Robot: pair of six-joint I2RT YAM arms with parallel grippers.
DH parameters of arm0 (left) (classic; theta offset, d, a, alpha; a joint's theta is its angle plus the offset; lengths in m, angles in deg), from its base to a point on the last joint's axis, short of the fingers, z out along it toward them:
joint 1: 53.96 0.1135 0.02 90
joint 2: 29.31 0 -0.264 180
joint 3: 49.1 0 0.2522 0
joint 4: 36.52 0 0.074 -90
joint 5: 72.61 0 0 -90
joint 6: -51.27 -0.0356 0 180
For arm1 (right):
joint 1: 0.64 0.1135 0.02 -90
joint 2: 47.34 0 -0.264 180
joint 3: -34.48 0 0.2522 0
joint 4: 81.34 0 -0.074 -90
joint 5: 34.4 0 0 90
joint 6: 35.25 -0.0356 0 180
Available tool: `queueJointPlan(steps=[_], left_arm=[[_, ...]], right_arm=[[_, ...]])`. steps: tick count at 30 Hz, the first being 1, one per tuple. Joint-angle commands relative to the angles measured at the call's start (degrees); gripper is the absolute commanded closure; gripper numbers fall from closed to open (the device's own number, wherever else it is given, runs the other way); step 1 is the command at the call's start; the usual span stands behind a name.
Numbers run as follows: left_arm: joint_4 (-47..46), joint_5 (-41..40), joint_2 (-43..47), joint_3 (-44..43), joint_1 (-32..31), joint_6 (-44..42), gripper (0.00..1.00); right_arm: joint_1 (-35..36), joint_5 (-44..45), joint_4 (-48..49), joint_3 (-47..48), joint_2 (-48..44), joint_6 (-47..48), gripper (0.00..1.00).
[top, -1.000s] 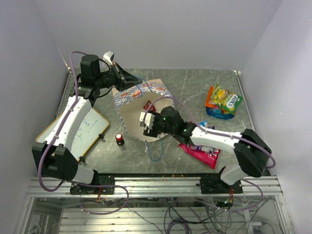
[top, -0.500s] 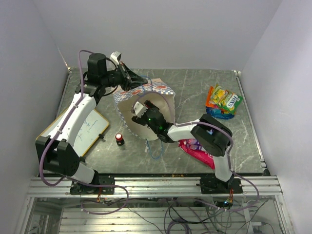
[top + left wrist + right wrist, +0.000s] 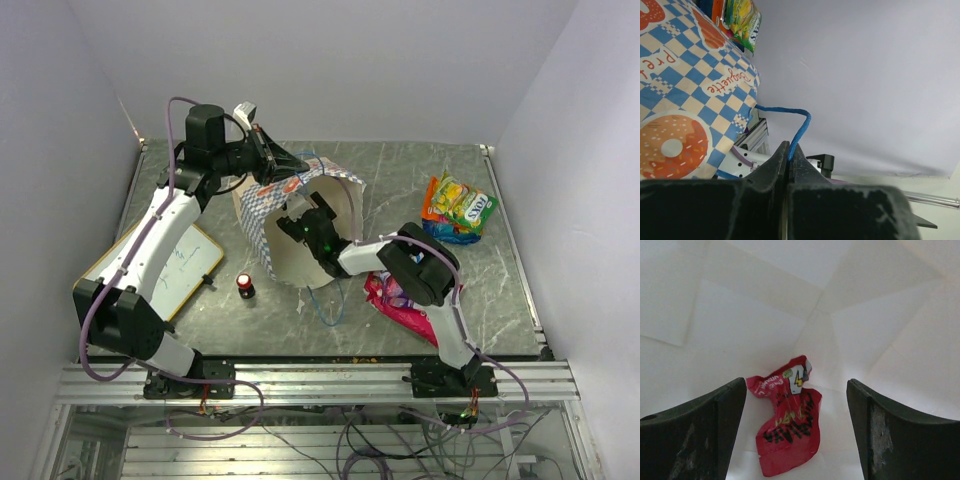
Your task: Take the snacks out of the paper bag
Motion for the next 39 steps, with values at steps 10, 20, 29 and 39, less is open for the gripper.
queueJointPlan(steps=[10, 20, 29, 39], left_arm=[[2.7, -1.5, 2.4, -0.2, -0.2, -1.6, 0.93], [3.6, -1.0, 1.5, -1.8, -0.2, -2.2, 0.93], [2.1, -0.8, 1.7, -1.3, -0.1, -1.4, 0.93], [-3.5, -0.8, 3.0, 1.5, -0.1, 1.5, 0.93]], right_arm=[[-2.9, -4.2, -3.6, -2.2, 0.8, -6.7, 0.51], [-2.9, -8.5, -4.1, -5.4, -2.3, -5.7, 0.82], [-1.3, -12.0, -5.2, -10.5, -11.1, -4.7, 0.91], [5.9, -11.7, -12.1, -22.9, -28.2, -6.3, 0.94]])
